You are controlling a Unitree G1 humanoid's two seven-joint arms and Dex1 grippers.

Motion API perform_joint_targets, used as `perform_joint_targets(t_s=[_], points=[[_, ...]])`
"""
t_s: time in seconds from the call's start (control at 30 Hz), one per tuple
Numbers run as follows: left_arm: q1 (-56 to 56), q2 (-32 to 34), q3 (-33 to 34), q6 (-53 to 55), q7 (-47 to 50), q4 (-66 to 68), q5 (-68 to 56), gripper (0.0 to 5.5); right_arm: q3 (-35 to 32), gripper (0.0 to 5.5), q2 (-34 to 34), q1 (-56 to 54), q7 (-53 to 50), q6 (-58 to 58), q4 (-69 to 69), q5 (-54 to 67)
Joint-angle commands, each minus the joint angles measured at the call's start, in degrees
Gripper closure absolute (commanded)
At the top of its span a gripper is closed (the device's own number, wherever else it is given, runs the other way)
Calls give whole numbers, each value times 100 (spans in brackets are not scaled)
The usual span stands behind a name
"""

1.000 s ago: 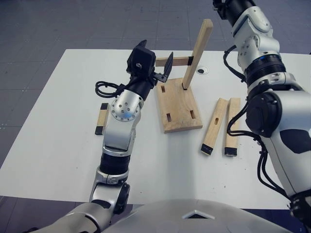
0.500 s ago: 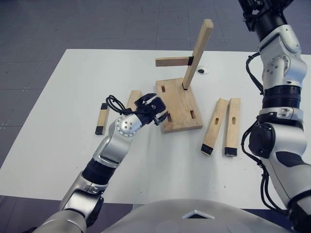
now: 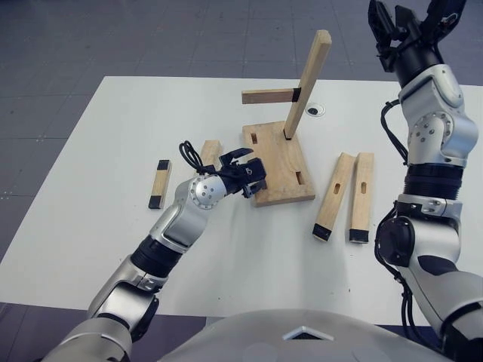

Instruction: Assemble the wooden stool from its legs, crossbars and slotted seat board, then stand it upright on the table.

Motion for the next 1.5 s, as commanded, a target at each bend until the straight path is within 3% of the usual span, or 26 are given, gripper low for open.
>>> perform_joint_targets(t_s=[0.03,0.23,0.5,0.73,0.87,0.97,1.17,1.5], points=[[145,366,-408,41,-625,57,222,135,12,239,1,94,-82,140,-159,74],[155,883,-945,-126,-1714,-84,361,135,16,239,50,146,-152,162,-248,126],[338,1346,-398,-53,-1932,-513,171,135,95,239,93,19,-190,263,-442,231],[17,655,377,-54,-1350,-743,-333,135,149,239,306,-1009,-163,292,-112,519],[-162,-134,1448,109,-876,-1202,-1365,135,133,239,318,-1994,137,-203,1212,467],[-230,-383,1857,241,-591,-1345,-1721,135,154,239,352,-2677,459,-641,2589,324],[-95,-376,1805,254,-153,-1242,-1595,135,491,239,459,-3033,907,-873,4105,-155],[216,-472,1516,241,121,-1229,-1555,135,334,239,542,-3079,1000,-1037,4007,-161]])
